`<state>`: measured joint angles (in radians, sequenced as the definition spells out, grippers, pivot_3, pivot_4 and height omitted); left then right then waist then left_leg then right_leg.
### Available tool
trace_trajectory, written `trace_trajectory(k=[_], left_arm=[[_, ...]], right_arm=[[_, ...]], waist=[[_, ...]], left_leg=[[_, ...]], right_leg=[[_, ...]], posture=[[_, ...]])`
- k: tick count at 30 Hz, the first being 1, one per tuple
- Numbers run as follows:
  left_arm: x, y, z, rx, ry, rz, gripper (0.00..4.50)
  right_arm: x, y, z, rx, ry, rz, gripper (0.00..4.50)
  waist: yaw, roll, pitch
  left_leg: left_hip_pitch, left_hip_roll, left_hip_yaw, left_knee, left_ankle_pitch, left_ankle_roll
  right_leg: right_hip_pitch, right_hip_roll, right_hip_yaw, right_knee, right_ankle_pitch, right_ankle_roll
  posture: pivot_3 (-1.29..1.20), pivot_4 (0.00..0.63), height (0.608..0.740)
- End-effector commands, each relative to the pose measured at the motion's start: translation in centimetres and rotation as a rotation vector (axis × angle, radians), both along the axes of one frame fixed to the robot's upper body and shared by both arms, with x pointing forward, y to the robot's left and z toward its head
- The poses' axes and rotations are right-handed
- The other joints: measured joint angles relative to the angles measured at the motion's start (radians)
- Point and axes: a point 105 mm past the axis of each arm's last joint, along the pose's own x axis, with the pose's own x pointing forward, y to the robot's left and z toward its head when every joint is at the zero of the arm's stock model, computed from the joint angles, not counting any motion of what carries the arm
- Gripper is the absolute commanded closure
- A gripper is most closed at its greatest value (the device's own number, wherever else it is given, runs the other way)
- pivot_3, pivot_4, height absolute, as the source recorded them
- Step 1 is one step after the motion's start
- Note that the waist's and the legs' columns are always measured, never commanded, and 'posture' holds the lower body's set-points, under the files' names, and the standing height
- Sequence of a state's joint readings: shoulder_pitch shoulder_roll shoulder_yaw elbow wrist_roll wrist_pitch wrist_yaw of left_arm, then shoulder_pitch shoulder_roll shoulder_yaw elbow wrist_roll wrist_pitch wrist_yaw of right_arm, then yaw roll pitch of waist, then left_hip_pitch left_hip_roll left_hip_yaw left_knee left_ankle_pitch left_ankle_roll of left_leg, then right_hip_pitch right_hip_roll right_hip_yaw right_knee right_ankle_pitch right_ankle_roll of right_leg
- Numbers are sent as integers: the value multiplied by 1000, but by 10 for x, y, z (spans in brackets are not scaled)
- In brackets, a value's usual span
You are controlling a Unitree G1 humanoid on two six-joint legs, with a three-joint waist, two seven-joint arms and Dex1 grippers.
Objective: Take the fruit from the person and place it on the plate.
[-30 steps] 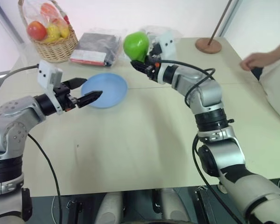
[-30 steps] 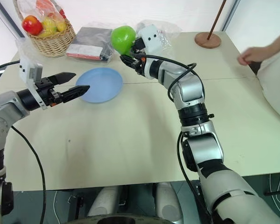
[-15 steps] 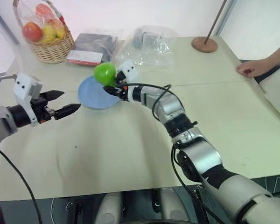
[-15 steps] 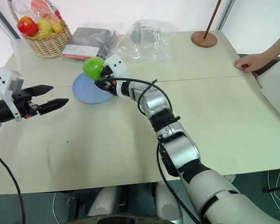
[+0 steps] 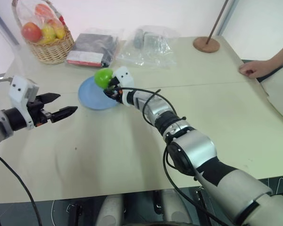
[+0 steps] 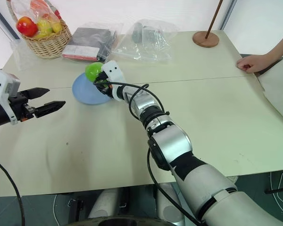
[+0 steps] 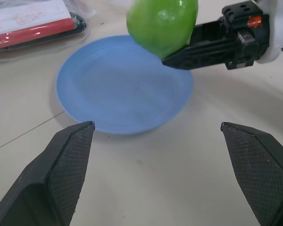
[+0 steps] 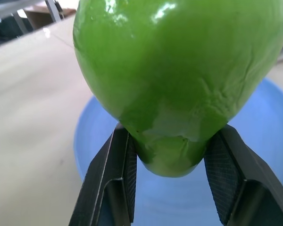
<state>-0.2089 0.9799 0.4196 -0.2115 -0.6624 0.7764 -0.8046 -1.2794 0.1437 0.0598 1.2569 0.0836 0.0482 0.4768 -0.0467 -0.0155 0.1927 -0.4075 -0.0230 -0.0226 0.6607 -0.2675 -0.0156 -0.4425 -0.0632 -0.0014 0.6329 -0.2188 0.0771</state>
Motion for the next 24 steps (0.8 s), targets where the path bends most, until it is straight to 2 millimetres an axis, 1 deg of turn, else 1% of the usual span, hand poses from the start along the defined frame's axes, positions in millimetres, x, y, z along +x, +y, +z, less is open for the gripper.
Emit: trace_trajectory(k=[1, 2, 3, 5, 7, 8, 13, 17, 19, 21, 24], left_arm=[[-1, -2, 15, 21, -62, -7, 0], [-1, -2, 15, 21, -63, -8, 0], [-1, -2, 15, 22, -64, -8, 0], [0, -3, 15, 23, -65, -10, 0], [0, -3, 15, 22, -66, -13, 0], [0, -4, 15, 22, -67, -14, 0], [0, -7, 16, 16, -69, -22, 0], [0, -10, 15, 9, -59, -42, 0], [0, -10, 14, 15, -48, -53, 0], [1, -7, 12, 31, -38, -56, 0], [4, -3, 10, 48, -27, -58, 0]], right_arm=[[-1, 8, 13, 0, -55, 8, 2886], [-1, 8, 12, -8, -59, 10, 2886], [-2, 8, 11, -13, -61, 11, 2240], [-2, 9, 9, -18, -61, 14, 1412], [-3, 9, 7, -24, -59, 13, 289], [-3, 9, 6, -29, -58, 12, 12], [-1, 4, 4, -42, -59, 4, 12], [8, -15, 14, -35, -77, -10, 12], [11, -29, 26, -26, -105, 4, 12], [7, -48, 45, -17, -164, 42, 12], [-18, -85, 81, 28, -224, 95, 12]], waist=[[0, 0, 0], [0, 0, 0], [0, 0, 0], [0, 0, 0], [0, 0, 0], [0, 0, 0], [0, 0, 0], [2, 0, 0], [3, 0, 0], [5, 0, 0], [9, 0, 0]], left_leg=[[0, 0, 0, 0, 0, 0], [0, 0, 0, 0, 0, 0], [0, 0, 0, 0, 0, 0], [0, 0, 0, 0, 0, 0], [0, 0, 0, 0, 0, 0], [0, 0, 0, 0, 0, 0], [0, 0, 0, 0, 0, -1], [0, 0, 0, 0, 0, -1], [0, 0, 0, 0, 0, -1], [0, 0, 0, 0, 0, -1], [-1, 0, -1, 0, 0, 0]], right_leg=[[0, 0, 0, 0, 0, 0], [0, 0, 0, 0, 0, 0], [0, 0, 0, 0, 0, 0], [0, 0, 0, 0, 0, 0], [0, 0, 0, 0, 0, 0], [0, 0, 0, 0, 0, 0], [0, 0, 0, 0, 0, 0], [0, 0, 0, 0, 0, 0], [0, 0, 0, 0, 0, 0], [0, 0, 0, 0, 0, 0], [0, 0, -1, -1, 0, 0]], posture=[[0, 150, 740], [0, 150, 740], [0, 150, 740], [0, 150, 740], [0, 150, 740], [0, 150, 740], [0, 150, 740], [0, 150, 740], [0, 150, 740], [0, 150, 740], [0, 150, 740]])
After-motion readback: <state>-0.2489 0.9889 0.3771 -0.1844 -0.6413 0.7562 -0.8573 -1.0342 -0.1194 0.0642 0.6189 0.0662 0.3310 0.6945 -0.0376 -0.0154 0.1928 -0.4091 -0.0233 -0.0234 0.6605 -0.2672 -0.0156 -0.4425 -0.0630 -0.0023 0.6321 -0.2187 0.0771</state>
